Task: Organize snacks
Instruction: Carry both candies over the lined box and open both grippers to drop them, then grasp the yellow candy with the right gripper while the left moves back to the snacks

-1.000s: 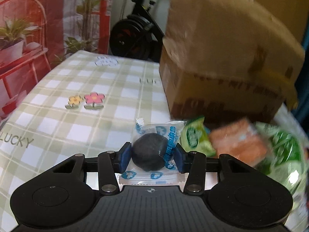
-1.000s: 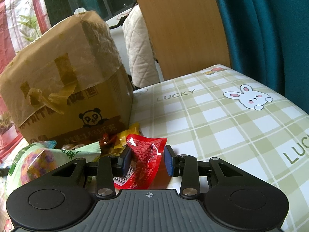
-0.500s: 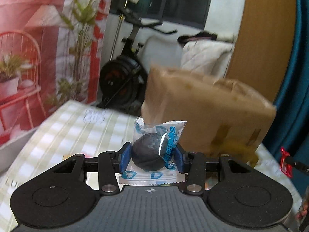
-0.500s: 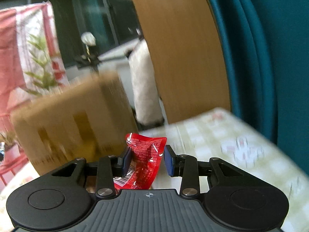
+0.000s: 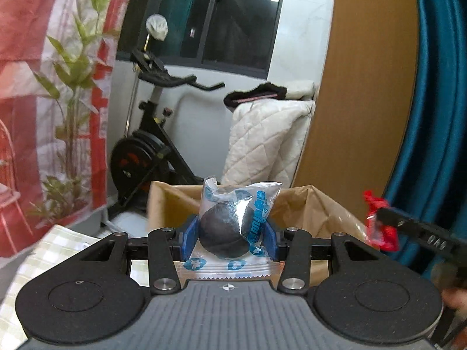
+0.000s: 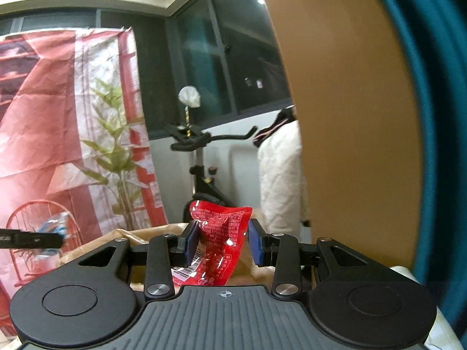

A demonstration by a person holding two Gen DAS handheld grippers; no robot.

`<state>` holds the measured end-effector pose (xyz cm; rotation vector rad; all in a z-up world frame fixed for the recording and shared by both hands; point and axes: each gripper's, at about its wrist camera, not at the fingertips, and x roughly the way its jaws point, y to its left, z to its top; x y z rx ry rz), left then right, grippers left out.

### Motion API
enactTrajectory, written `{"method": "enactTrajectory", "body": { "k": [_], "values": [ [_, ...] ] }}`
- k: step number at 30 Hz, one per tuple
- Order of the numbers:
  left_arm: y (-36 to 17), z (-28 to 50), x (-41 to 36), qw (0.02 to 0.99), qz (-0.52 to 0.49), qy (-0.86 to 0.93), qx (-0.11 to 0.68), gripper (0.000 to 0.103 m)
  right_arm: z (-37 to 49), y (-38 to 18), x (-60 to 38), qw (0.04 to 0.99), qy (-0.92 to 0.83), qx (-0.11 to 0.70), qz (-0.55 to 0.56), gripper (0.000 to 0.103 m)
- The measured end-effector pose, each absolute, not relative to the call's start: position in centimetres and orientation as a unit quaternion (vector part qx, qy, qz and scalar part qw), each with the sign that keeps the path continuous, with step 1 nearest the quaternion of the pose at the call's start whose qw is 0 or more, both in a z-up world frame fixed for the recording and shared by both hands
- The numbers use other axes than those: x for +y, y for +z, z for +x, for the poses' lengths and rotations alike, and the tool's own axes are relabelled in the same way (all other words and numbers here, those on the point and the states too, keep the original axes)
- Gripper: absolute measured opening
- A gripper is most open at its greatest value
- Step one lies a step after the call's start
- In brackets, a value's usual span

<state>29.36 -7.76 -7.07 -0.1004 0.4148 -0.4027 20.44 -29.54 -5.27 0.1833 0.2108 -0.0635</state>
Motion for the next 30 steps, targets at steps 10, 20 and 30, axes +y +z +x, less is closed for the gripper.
{"method": "enactTrajectory", "body": {
  "k": [10,20,30],
  "values": [
    [-8.3,33.4,-9.7,0.947,-0.036,-0.197,0.251,0.062,26.8,-7.3,-27.3,0.977,-0.034,0.175,0.116,0.047],
    [-7.5,30.3,-7.4,0.950,-0.018,-0.196,0.244,0.062,22.8,-7.0,-27.9,0.982,-0.012,0.157,0.106,0.049],
    [-7.7,25.9,-2.6,0.954,-0.032,-0.175,0.240,0.062,17.1,-8.9,-30.0,0.979,-0.018,0.172,0.108,0.049]
  ]
}}
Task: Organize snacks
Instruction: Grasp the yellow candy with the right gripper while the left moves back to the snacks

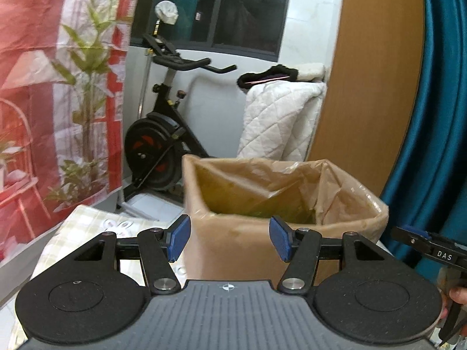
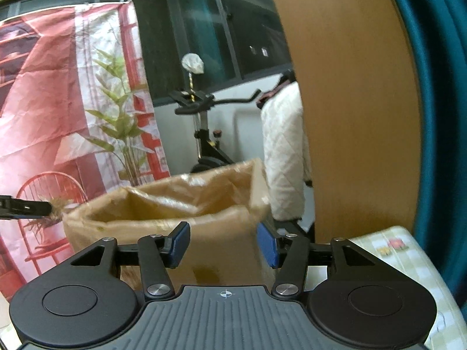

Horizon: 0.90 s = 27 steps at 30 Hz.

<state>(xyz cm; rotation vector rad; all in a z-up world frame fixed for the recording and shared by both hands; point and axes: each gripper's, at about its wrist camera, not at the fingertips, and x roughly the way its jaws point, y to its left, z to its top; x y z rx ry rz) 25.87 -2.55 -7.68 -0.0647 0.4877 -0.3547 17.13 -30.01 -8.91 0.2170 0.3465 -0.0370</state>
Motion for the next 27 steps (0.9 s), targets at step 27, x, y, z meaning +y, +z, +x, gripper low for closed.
{"method": "enactTrajectory", "body": {
  "k": [27],
  "values": [
    [-18.0,28.0,-0.3,0.931,-0.026,-0.136,0.338,0.061,20.5,-24.2,-32.0,0.921,-0.049,0.379,0.072,0.039]
  ]
}}
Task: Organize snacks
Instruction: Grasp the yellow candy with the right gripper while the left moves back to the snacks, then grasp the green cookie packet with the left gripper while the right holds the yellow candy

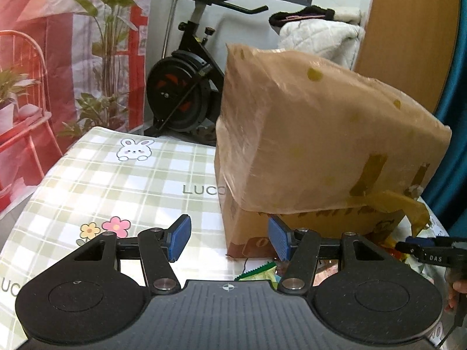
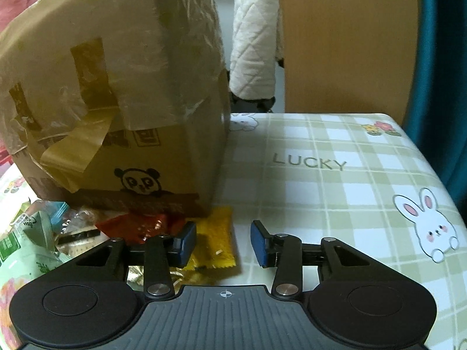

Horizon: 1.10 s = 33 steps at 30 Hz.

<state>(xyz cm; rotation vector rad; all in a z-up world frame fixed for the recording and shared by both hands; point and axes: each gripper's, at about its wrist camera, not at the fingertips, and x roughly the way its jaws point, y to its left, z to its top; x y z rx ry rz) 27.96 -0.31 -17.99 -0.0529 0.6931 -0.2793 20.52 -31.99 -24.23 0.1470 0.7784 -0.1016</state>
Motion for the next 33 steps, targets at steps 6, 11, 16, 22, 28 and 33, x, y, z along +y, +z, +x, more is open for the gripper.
{"method": "enactTrajectory", "body": {
  "k": [6,11,16,22,28,33],
  "values": [
    [-19.0,27.6,-1.1,0.926,-0.025,-0.140,0.350,0.061,21.9,-24.8,-32.0,0.920,-0.038,0.383,0.073,0.039],
    [-19.5,27.3,-1.6,0.923,-0.026,-0.146,0.356,0.061,22.3,-25.1,-31.2,0.921,-0.030,0.383,0.069,0.039],
    [-20.2,27.0,-1.9,0.918,-0.029,-0.150,0.365,0.061,21.7,-25.7,-29.9,0.922,-0.028,0.385,0.046,0.044],
    [-21.0,26.4,-2.3,0.914,-0.028,-0.155,0.374,0.061,20.4,-25.6,-28.9,0.927,-0.035,0.373,0.024,0.033],
    [-21.9,25.8,-2.3,0.911,-0.027,-0.156,0.380,0.061,18.4,-25.7,-29.4,0.935,-0.042,0.349,0.047,0.031],
    [-22.6,25.4,-2.4,0.910,-0.028,-0.155,0.384,0.061,16.7,-25.7,-30.1,0.941,-0.057,0.327,0.067,0.031]
  ]
}}
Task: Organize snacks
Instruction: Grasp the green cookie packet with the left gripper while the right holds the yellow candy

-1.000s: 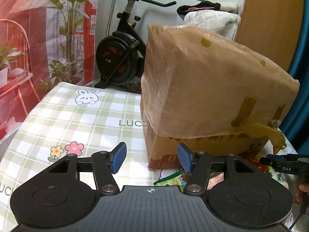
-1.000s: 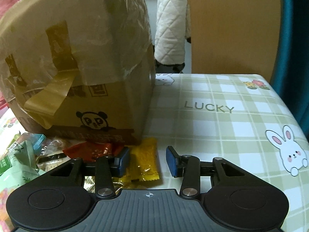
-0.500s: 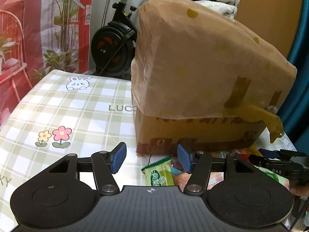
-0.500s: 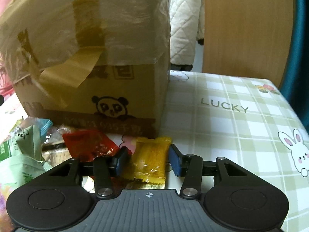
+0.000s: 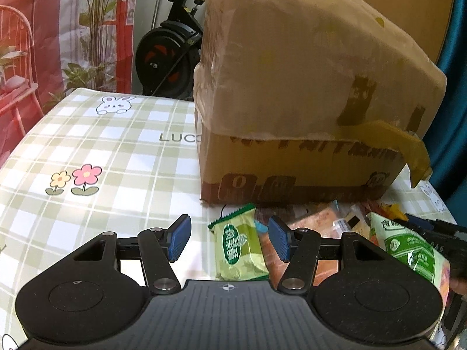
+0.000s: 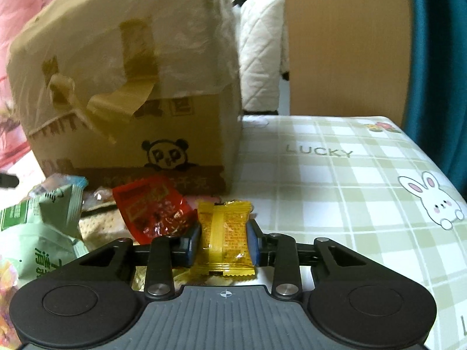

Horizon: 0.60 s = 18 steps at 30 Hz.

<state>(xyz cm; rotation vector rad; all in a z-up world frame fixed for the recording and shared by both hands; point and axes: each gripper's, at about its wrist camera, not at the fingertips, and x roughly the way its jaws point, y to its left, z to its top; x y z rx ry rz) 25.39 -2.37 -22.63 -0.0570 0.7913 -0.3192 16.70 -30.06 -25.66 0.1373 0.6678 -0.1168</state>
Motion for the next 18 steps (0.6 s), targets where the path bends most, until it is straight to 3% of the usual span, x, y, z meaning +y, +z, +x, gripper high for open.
{"method": "enactTrajectory", "body": {
  "k": [18],
  "values": [
    [-25.9,27.2,-2.3,0.905,-0.067,-0.111,0.405,0.061,15.5,-25.3,-30.5,0.951,-0.042,0.296,0.081,0.031]
  ]
}}
